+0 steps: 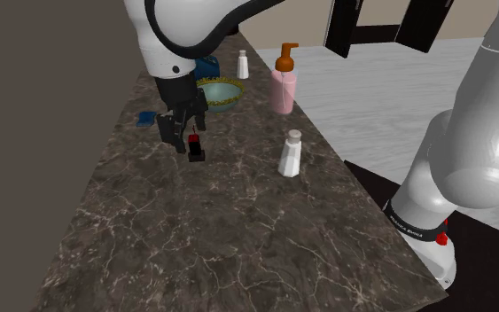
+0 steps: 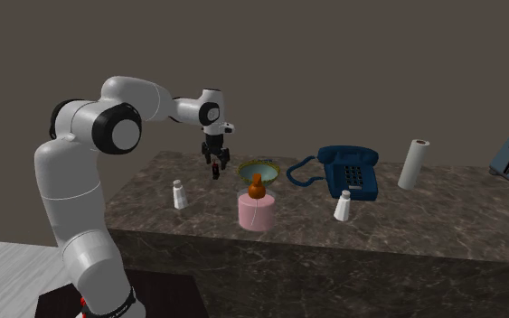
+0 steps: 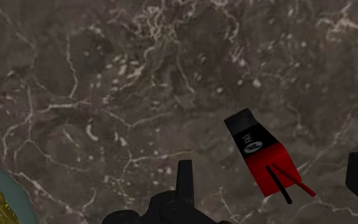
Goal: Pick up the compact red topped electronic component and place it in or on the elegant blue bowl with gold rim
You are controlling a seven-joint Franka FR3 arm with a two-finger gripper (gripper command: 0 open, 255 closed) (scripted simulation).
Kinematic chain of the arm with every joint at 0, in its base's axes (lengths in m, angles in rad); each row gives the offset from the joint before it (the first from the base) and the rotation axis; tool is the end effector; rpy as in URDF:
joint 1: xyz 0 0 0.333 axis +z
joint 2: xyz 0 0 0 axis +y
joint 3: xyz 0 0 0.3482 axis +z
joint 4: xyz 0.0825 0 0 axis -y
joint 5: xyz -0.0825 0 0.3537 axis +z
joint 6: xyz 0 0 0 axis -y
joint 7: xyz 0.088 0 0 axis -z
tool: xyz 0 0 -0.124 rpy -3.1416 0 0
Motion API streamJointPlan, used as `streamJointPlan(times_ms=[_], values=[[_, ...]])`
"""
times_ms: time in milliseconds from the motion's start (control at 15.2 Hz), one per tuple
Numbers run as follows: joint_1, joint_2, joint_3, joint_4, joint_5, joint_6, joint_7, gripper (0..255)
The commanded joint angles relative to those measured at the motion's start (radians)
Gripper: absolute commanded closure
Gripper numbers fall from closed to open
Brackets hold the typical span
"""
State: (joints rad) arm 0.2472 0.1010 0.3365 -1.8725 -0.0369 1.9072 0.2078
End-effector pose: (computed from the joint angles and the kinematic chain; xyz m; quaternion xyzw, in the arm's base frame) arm 0.4670 0.2976 0.4818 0.9807 0.1930 -0.0277 0.0122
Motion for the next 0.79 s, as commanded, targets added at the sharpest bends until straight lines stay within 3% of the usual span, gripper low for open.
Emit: streamJointPlan(times_ms=[0, 396, 462, 726], values=[[0.000, 0.002, 0.000, -0.009, -0.001, 0.012, 0.000, 0], [0.000, 0.002, 0.000, -0.009, -0.001, 0.011, 0.000, 0], [0.000, 0.002, 0.000, -0.009, -0.001, 0.011, 0.000, 255], [0.000, 0.002, 0.000, -0.009, -0.001, 0.011, 0.001, 255]])
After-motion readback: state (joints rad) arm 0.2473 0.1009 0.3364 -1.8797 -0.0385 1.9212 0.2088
